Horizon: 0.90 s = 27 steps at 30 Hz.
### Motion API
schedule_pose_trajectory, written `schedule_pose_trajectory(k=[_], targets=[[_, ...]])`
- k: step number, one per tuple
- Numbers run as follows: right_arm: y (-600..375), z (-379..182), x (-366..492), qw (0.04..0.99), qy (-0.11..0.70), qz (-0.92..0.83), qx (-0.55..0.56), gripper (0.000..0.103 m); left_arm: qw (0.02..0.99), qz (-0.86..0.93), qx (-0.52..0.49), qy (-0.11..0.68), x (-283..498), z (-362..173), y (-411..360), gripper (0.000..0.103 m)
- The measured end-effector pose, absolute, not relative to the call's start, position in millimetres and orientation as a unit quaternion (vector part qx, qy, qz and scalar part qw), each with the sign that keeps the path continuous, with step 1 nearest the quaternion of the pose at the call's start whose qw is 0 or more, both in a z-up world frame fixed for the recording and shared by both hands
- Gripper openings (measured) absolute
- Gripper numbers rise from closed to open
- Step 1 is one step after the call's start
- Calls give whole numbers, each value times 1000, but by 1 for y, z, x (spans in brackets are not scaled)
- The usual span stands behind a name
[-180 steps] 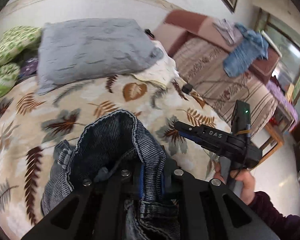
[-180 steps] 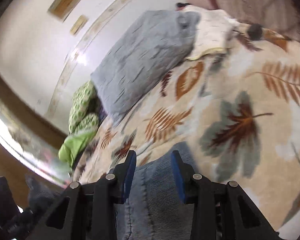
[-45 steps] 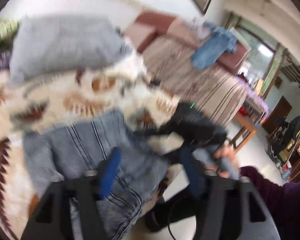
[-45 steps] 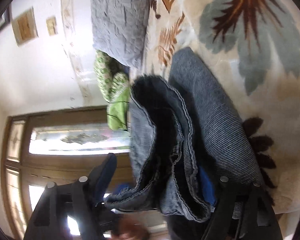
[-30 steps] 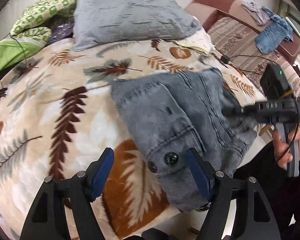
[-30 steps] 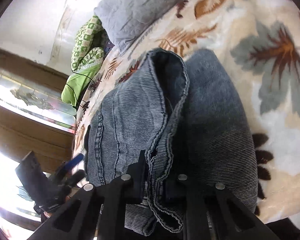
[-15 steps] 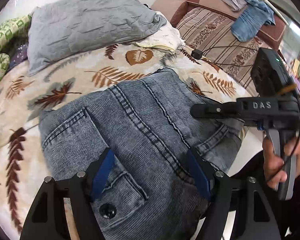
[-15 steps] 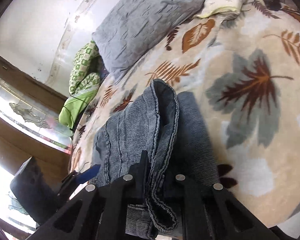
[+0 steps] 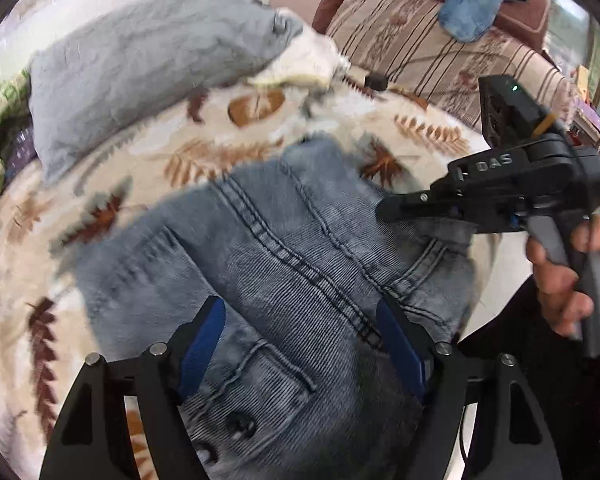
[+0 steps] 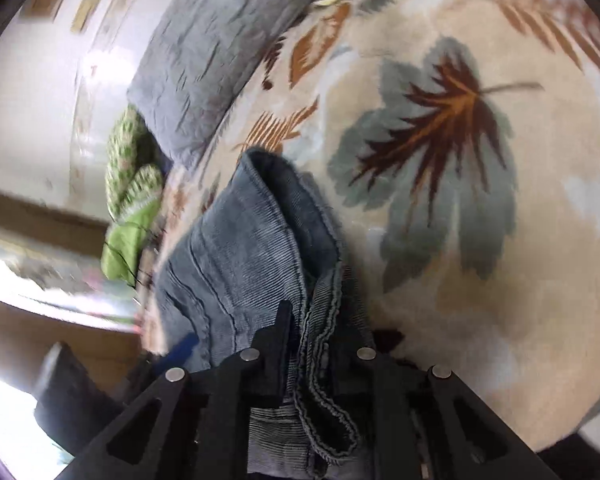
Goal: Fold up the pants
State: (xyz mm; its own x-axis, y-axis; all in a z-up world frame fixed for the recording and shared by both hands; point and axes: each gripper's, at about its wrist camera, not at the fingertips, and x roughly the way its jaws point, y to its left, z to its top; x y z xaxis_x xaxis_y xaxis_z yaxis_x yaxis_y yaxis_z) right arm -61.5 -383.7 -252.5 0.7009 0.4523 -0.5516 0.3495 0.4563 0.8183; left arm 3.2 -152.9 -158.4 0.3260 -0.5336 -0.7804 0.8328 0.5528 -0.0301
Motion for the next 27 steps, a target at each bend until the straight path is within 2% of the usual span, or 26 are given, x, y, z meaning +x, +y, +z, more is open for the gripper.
schedule_pose_trajectory(k=[4, 7, 14, 18, 20, 22, 27], targets=[[-388, -220, -76, 812, 312, -7, 493, 20, 829, -412, 180, 333, 1, -116, -124, 80], [-377, -200, -62, 834, 288, 25, 470, 20, 848, -365, 183, 338, 20, -114, -110, 82], [-320, -183, 1, 852, 345, 78, 385, 20, 830, -270, 167, 459, 71, -172, -101, 82], [-314, -210, 23, 823, 397, 68, 400, 21, 824, -258, 129, 488, 79, -194, -102, 84], [-315, -236, 30, 795, 433, 68, 420, 19, 824, -248, 130, 492, 82, -202, -103, 90], [-319, -249, 33, 781, 433, 76, 444, 19, 823, -237, 114, 503, 86, -205, -103, 95], [-326, -242, 22, 784, 407, 92, 460, 19, 822, -234, 74, 514, 83, -194, -85, 95]])
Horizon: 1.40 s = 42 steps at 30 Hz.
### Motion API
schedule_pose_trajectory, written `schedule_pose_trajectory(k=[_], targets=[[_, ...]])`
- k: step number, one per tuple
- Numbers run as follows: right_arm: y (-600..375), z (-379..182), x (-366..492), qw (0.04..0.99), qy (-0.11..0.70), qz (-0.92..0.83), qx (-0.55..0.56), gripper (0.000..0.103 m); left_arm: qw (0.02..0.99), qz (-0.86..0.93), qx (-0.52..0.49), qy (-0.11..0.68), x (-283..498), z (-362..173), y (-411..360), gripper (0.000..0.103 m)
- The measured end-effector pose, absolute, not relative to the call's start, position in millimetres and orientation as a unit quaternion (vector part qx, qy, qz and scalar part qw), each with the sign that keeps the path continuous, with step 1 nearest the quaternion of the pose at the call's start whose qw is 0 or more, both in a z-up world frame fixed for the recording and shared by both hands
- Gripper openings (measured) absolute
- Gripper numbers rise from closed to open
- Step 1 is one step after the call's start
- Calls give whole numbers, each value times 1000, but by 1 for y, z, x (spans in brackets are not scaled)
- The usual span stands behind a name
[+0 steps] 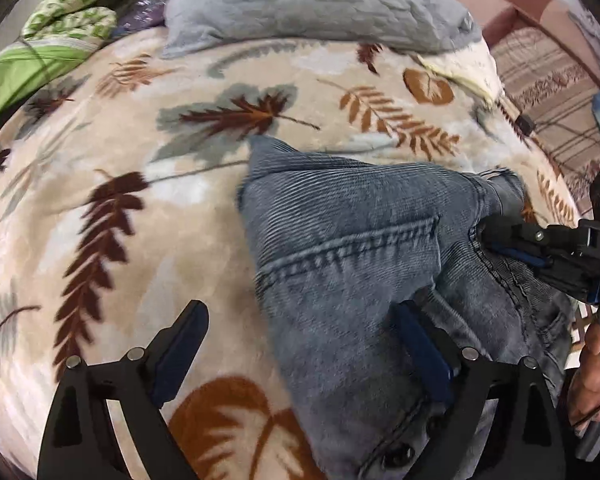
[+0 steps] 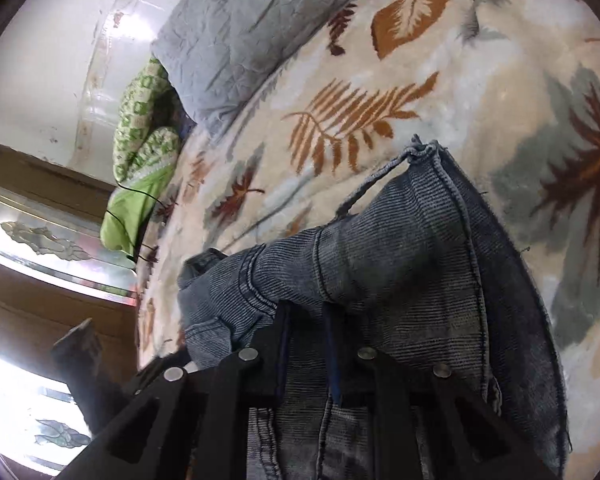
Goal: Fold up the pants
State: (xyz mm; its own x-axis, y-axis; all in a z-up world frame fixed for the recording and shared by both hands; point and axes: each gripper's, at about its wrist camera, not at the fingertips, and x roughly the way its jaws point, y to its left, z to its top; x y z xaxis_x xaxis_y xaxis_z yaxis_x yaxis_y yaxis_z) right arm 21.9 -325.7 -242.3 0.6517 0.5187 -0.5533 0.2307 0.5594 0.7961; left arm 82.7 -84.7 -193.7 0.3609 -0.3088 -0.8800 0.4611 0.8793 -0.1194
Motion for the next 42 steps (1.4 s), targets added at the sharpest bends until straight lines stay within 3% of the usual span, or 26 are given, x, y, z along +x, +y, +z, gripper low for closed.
schedule_pose_trajectory(k=[9, 22, 42], targets=[[-325, -199, -37, 856, 362, 46, 365, 18, 881, -179, 89, 430, 25, -159, -43, 95], [-279, -218, -71, 868, 439, 16, 230, 20, 878, -178, 155, 416, -16, -194, -65, 96], [-285, -207, -68, 872, 405, 25, 273, 20, 883, -171, 162, 407, -21, -185, -61, 98]])
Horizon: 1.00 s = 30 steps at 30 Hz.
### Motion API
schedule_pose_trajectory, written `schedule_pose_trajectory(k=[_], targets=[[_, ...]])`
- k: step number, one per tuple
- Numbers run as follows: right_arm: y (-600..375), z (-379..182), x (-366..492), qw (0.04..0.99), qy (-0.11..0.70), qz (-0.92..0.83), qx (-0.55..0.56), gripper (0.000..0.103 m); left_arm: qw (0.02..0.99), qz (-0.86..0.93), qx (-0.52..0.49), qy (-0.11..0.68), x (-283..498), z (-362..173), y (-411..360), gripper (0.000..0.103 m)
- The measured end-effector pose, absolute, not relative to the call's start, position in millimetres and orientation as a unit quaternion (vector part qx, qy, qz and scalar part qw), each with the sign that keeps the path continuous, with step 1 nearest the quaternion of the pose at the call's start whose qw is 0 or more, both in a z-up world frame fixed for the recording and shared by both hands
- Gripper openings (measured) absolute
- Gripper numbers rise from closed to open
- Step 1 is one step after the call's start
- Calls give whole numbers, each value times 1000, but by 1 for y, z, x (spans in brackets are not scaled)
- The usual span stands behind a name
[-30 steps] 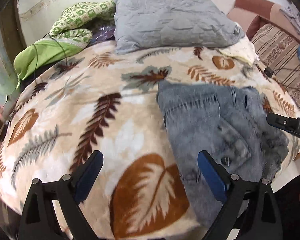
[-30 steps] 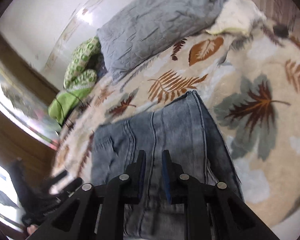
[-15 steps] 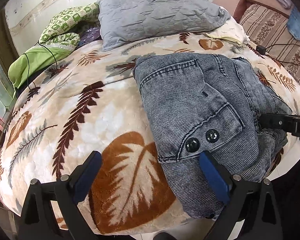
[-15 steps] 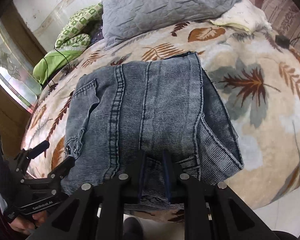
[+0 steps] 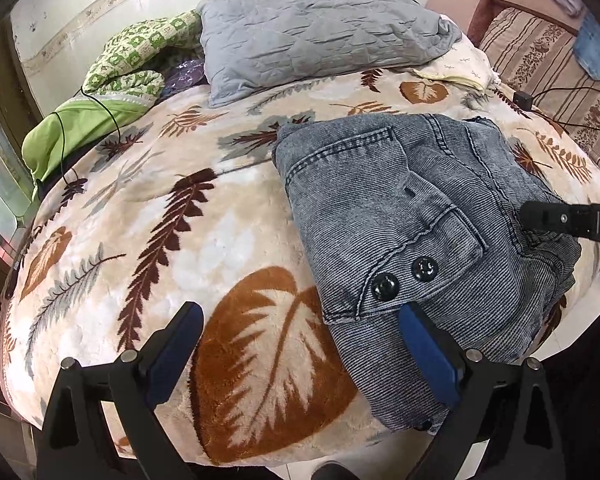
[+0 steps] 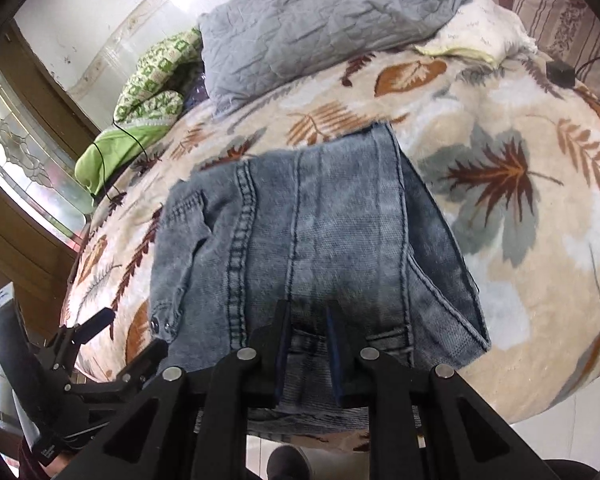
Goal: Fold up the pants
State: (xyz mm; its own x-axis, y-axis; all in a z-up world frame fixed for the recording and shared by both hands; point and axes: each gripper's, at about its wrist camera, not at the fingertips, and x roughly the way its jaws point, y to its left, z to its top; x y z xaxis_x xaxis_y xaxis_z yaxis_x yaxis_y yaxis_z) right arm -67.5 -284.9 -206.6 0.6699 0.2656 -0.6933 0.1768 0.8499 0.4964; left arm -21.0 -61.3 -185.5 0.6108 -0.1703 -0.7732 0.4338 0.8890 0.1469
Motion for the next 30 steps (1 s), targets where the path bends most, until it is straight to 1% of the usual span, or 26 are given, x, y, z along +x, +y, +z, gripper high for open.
schedule_pose_trajectory(k=[9, 15, 18, 21, 24, 26, 30], targets=[[-274, -190, -58, 889, 379, 29, 257, 20, 888, -172, 158, 397, -10, -168, -57, 98], [-289, -188, -37, 879, 381, 15, 286, 20, 878, -164, 143, 427, 31, -162, -60, 98], [-296, -191, -23, 870, 385, 25, 307, 20, 881, -167, 133, 423, 45, -157, -68, 98], [-298, -183, -6, 883, 372, 21, 284, 20, 887, -162, 130, 413, 70, -148, -82, 98], [-304, -177, 8, 893, 358, 19, 272, 20, 879, -167, 126, 429, 94, -148, -97, 98], [-310, -181, 23, 887, 368, 19, 276, 20, 874, -168, 131, 436, 104, -153, -107, 98], [-312, -207, 51, 863, 426, 24, 270, 20, 857, -155, 155, 467, 122, -178, -127, 98]])
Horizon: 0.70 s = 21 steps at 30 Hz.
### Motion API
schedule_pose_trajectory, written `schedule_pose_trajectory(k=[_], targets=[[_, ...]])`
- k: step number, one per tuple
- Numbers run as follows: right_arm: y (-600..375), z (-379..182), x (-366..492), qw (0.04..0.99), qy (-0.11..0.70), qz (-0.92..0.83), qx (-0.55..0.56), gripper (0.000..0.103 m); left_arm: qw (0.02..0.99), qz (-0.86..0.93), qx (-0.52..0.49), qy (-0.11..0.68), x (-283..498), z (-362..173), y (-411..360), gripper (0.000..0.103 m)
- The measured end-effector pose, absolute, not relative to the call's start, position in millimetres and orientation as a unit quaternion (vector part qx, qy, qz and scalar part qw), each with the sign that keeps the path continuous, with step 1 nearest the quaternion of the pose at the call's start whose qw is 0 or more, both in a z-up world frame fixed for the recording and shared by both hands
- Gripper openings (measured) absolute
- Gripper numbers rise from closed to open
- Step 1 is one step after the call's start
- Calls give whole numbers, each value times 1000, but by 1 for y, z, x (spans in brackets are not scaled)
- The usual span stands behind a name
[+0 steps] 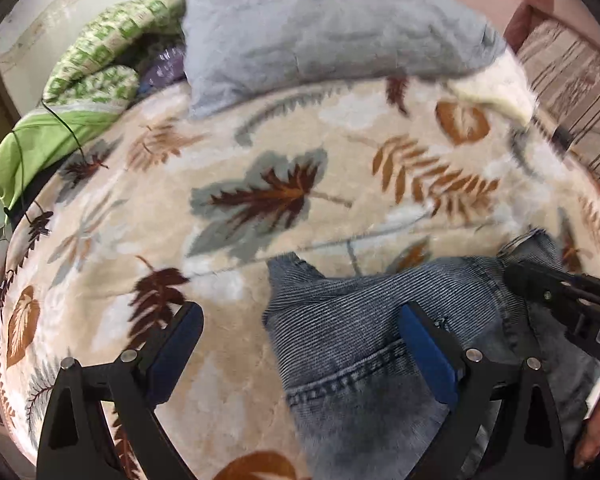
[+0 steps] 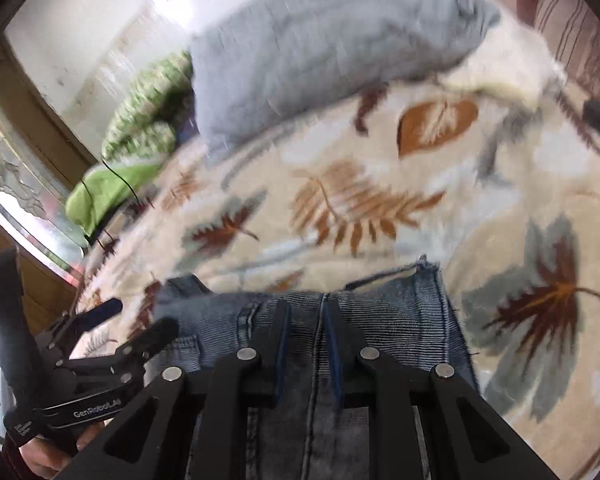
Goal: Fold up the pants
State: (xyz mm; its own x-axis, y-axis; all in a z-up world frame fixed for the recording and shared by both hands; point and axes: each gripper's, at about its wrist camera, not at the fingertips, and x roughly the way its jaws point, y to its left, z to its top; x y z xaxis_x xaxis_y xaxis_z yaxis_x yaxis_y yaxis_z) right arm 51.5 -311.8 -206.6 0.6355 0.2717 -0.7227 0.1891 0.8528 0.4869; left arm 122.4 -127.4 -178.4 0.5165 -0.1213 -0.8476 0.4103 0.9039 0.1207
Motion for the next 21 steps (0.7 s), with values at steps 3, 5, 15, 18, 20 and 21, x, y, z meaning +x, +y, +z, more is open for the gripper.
schedule_pose_trajectory(k=[3, 5, 15, 18, 20, 21], targets=[[-308, -206, 55, 868, 426, 28, 254, 20, 849, -152, 157, 480, 126, -194, -129, 99], [-308, -205, 54, 868, 426, 31, 253, 20, 849, -156, 137, 486, 127, -191, -123, 99], [-349, -193, 7, 851, 404, 45, 332, 26, 849, -175, 88, 490, 83, -168, -71, 98], [-368, -196, -9, 844, 393, 42, 363, 71, 842, -186, 67, 502, 70, -166, -56, 98], [-377, -195, -19, 845, 380, 47, 373, 75, 841, -194, 52, 502, 61, -164, -49, 98], [-382, -196, -24, 844, 377, 52, 378, 75, 840, -203, 44, 502, 56, -162, -46, 98]])
